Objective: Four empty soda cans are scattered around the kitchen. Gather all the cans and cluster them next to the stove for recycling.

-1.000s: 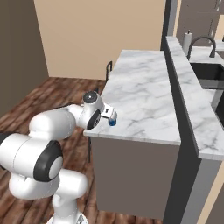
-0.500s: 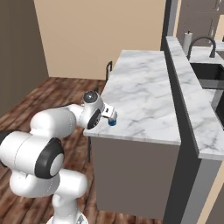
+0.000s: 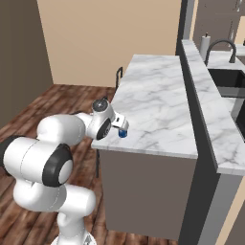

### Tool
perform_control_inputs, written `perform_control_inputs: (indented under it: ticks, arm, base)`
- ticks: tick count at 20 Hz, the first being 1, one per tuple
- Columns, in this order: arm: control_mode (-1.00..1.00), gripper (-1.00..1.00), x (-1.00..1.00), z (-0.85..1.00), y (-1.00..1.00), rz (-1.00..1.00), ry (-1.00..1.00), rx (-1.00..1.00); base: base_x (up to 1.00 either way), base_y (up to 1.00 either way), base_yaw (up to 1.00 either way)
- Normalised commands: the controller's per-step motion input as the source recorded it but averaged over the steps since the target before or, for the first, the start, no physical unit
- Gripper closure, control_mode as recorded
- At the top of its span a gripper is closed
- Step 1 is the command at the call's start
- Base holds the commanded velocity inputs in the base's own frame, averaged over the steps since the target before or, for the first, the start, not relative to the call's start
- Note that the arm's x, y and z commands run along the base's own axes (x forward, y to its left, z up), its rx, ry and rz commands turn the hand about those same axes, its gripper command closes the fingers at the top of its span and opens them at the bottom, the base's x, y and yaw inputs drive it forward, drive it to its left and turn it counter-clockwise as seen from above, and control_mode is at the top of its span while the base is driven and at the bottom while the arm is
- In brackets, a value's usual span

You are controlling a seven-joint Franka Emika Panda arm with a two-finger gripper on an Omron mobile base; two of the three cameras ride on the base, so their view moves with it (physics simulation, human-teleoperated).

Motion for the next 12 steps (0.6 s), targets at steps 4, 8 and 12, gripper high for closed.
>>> perform_control_inputs:
  ticks: [4, 8, 12]
  arm:
    - [-1.0, -1.0, 0.1, -0.04, -0.01, 0.0, 0.0, 0.0]
    - [-1.0, -1.0, 0.12, -0.08, -0.05, 0.0, 0.0, 0.0]
    - [-1.0, -1.0, 0.12, -0.06, -0.09, 0.0, 0.0, 0.0]
  base:
    - [0.0, 0.0, 0.0]
    - [0.0, 0.0, 0.0]
    - [0.0, 0.0, 0.0]
